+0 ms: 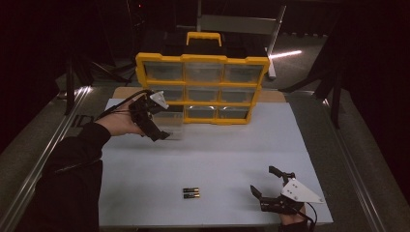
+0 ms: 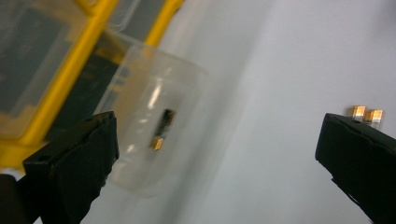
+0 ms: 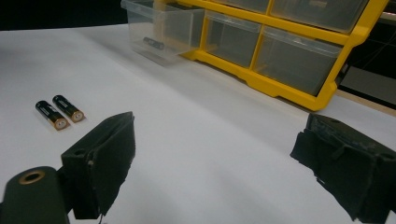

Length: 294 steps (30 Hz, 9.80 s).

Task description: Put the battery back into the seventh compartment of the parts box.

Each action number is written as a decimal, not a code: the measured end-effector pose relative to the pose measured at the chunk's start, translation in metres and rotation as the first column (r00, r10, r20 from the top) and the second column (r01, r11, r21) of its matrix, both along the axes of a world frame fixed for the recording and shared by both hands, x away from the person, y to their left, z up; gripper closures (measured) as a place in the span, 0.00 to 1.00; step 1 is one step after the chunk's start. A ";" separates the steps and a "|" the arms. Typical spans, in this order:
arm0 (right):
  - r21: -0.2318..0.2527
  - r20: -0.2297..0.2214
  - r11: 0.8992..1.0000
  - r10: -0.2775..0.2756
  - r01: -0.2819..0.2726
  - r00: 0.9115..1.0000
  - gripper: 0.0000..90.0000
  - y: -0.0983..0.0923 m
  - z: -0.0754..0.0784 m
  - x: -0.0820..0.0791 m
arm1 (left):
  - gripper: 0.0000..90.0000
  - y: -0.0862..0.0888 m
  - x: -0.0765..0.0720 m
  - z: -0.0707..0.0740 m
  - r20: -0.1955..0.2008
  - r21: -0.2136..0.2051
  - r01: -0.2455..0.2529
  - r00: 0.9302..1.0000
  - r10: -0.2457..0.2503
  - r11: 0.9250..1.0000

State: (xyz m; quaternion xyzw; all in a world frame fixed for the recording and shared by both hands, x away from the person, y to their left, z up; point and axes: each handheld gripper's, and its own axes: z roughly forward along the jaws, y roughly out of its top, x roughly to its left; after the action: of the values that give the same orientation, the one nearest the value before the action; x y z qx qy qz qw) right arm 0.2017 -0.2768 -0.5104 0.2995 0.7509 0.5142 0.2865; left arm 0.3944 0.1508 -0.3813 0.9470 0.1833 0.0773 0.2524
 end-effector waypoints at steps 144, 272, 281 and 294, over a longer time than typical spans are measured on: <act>-0.009 -0.004 1.000 0.009 -0.009 1.000 0.12 0.001 0.000 -0.001 | 0.75 -0.078 -0.102 -0.150 -0.018 -0.057 0.326 0.945 -0.328 0.944; -0.008 0.000 1.000 0.004 -0.004 1.000 0.12 0.000 0.002 0.000 | 0.84 -0.042 -0.057 0.018 0.071 0.013 0.294 0.953 -0.294 0.956; -0.008 -0.001 1.000 0.004 -0.004 1.000 0.12 0.000 0.001 0.000 | 0.84 -0.038 -0.049 0.035 0.101 0.007 0.276 0.956 -0.275 0.961; -0.004 -0.004 1.000 0.006 -0.006 1.000 0.12 0.001 0.001 0.000 | 0.84 -0.033 -0.037 0.056 0.126 0.003 0.255 0.959 -0.253 0.967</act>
State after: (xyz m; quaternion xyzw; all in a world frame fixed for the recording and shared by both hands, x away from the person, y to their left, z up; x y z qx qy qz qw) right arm 0.2016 -0.2755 -0.5095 0.2978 0.7532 0.5130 0.2844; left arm 0.3571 0.1176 -0.3258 0.9542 0.0448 0.1022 0.2775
